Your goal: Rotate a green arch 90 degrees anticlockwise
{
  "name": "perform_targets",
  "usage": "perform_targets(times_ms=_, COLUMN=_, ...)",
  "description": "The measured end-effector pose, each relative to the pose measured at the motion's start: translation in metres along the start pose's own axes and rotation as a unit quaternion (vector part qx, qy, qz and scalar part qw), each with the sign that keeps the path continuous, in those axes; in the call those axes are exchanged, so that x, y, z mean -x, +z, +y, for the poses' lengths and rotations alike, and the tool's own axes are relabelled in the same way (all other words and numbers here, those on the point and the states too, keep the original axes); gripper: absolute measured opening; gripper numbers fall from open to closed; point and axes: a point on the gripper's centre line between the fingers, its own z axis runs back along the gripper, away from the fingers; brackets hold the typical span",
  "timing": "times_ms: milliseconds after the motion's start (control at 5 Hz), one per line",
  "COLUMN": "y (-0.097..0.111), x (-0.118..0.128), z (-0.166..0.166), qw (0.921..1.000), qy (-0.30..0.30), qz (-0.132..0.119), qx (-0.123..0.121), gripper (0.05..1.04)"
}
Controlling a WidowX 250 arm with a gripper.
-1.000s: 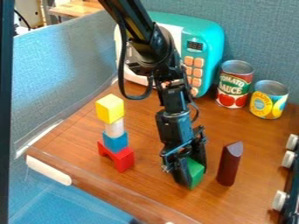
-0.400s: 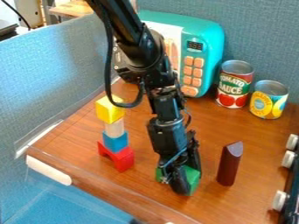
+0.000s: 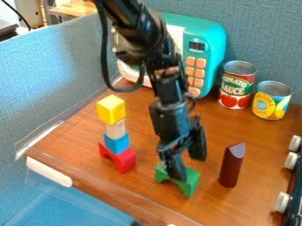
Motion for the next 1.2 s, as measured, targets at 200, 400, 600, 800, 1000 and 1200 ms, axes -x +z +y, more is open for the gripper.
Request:
perform_targets(times_ms=200, y=0.018, x=0.005, z=-0.011, qw=0.9997, qy=-0.019, qz=0.001, qx=0.016, gripper=1.001)
perform_targets(times_ms=400, y=0.035, x=0.006, z=-0.024, qw=0.989, qy=-0.147, qz=-0.008, qx=0.016, gripper=1.001)
perform_targets(times_ms=600, y=0.032, x=0.003, z=-0.041, qw=0.9599, qy=-0.276, qz=-0.025, qx=-0.046, gripper=1.001)
perform_targets(times_ms=800, y=0.034, x=0.008, z=-0.048, qw=0.9145, qy=-0.376, qz=-0.062, qx=-0.137, gripper=1.001)
perform_targets(times_ms=1000, y=0.035, x=0.013, z=-0.05, qw=0.8493, qy=-0.478, qz=-0.083, qx=-0.207, gripper=1.001)
perform_targets(times_ms=1200, y=0.035, x=0.015, z=-0.053, qw=0.7776, qy=-0.573, qz=-0.105, qx=-0.238, gripper=1.001)
